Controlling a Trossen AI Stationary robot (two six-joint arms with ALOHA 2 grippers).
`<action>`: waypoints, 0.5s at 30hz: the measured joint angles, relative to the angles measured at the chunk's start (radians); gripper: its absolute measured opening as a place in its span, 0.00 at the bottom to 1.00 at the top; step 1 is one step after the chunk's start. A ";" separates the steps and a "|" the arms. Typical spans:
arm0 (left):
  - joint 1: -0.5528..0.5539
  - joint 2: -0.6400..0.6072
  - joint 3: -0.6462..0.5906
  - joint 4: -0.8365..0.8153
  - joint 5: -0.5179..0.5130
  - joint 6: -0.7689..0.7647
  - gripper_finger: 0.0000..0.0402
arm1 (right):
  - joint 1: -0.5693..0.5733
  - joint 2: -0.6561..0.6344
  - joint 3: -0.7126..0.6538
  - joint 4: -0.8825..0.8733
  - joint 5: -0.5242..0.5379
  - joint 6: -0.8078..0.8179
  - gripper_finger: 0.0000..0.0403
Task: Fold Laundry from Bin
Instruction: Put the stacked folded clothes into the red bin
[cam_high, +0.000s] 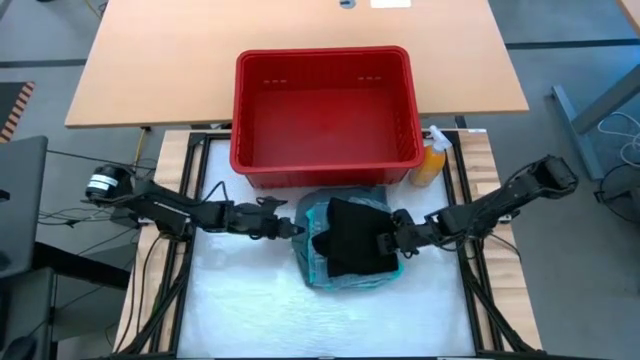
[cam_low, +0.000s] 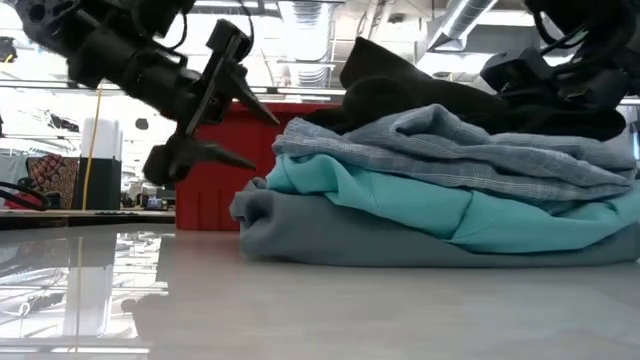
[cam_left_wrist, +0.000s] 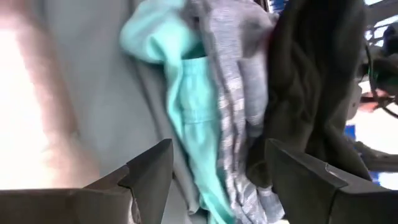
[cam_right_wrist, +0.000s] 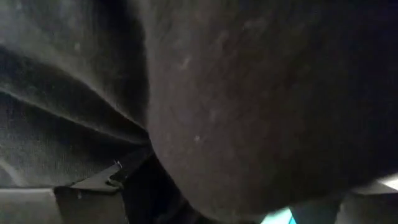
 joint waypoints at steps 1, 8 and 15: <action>-0.003 0.009 -0.023 0.043 0.002 -0.020 0.60 | -0.005 0.007 0.000 0.006 -0.008 -0.008 0.77; -0.011 0.088 -0.021 -0.038 -0.033 -0.036 0.60 | -0.016 0.008 0.000 0.012 -0.046 -0.012 0.77; -0.009 0.288 -0.017 0.267 0.005 -0.073 0.60 | -0.016 0.007 -0.001 0.010 -0.059 -0.012 0.77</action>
